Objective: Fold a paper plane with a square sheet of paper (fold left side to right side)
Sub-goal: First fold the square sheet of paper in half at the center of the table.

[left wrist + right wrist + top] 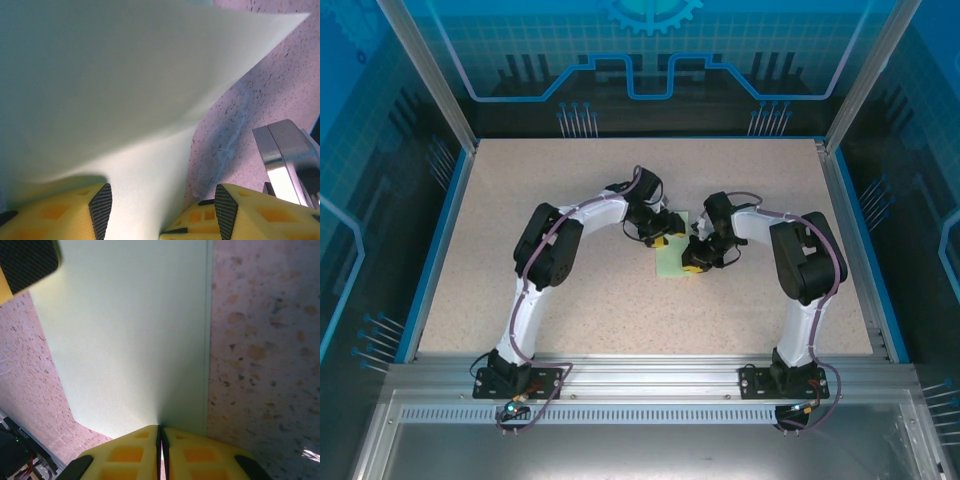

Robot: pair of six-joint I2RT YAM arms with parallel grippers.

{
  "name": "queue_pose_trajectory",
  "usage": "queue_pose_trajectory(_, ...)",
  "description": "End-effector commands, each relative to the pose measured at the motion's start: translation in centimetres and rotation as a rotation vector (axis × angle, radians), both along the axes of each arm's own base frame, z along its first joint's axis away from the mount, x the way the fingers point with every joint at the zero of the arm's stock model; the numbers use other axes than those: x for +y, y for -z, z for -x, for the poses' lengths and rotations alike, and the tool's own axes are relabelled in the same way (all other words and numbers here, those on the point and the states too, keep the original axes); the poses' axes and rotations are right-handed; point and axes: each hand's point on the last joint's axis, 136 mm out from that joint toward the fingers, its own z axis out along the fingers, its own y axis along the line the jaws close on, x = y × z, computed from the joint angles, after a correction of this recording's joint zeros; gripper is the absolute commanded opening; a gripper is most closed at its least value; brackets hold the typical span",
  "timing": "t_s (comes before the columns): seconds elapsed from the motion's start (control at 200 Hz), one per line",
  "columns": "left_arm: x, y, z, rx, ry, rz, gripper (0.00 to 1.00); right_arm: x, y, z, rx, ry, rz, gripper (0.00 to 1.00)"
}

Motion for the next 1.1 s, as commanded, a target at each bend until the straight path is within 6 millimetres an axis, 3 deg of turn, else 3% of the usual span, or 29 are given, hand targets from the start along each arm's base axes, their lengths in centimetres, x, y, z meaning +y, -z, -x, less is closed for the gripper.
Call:
queue_pose_trajectory(0.0, 1.9, 1.4, -2.4, 0.000, -0.061, -0.039, 0.61, -2.4, 3.2, 2.4, 0.097, -0.018, 0.164, 0.12)
queue_pose_trajectory(0.53, 1.3, 0.3, -6.6, -0.017, -0.109, 0.028, 0.62, -1.9, 3.7, 2.6, 0.107, -0.042, 0.169, 0.12)
queue_pose_trajectory(0.83, 1.7, 1.9, -8.0, 0.008, -0.140, 0.007, 0.62, -1.8, 3.7, 2.8, 0.113, -0.047, 0.170, 0.12)
queue_pose_trajectory(1.095, 2.4, 1.9, -9.8, 0.001, -0.166, 0.016, 0.63, -1.8, 3.8, 2.9, 0.118, -0.056, 0.170, 0.12)
